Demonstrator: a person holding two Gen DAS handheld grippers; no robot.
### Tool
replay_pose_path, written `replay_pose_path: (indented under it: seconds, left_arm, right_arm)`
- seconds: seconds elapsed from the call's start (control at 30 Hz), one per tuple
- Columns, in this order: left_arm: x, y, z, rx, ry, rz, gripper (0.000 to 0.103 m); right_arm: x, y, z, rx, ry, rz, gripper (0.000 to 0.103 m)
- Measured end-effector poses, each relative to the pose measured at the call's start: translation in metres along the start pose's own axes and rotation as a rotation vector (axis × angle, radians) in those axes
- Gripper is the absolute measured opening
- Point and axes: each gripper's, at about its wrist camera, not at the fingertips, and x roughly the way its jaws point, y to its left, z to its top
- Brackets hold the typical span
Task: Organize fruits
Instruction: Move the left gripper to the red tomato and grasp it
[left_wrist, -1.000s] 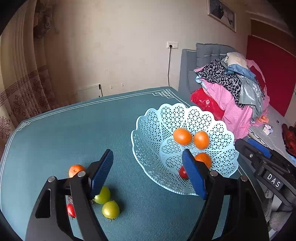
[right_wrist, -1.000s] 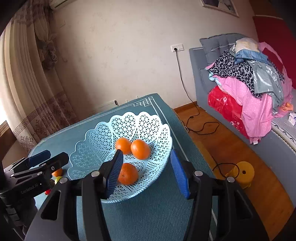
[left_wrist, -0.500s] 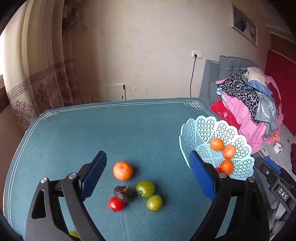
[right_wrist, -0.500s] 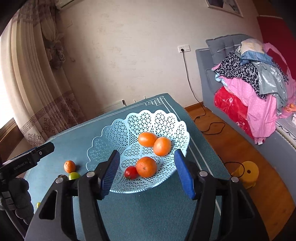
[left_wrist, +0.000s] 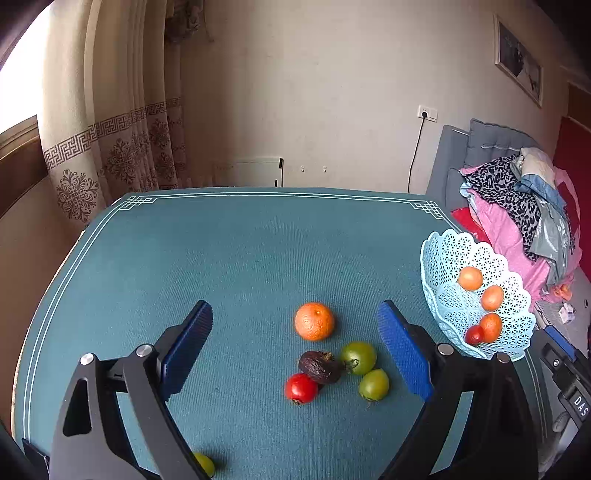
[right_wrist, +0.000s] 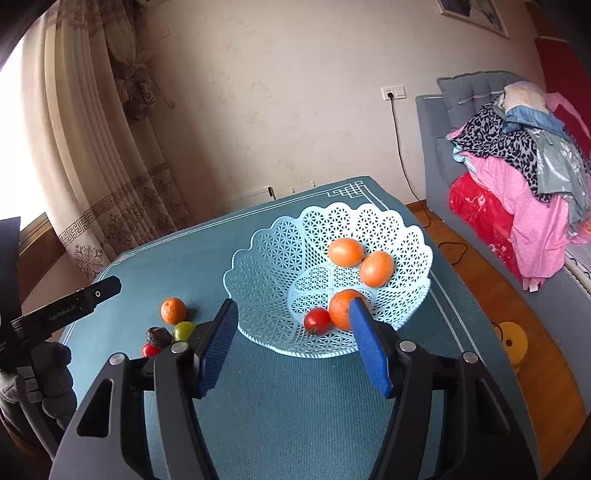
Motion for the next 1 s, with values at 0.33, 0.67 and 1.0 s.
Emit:
replay_pose_path:
  seconds: [0.33, 0.67, 1.0]
  left_arm:
    - [0.006, 0.028, -0.023, -0.008, 0.043, 0.078, 0.092]
    - [0.024, 0.022, -0.052, 0.068, 0.118, 0.098, 0.092]
    - [0.048, 0.007, -0.068, 0.130, 0.182, 0.089, 0.084]
  right_arm:
    - [0.001, 0.034, -0.015, -0.043, 0.043, 0.047, 0.063]
    - [0.009, 0.061, -0.038, -0.092, 0.116, 0.082, 0.063]
    - [0.023, 0.069, -0.053, -0.109, 0.174, 0.093, 0.063]
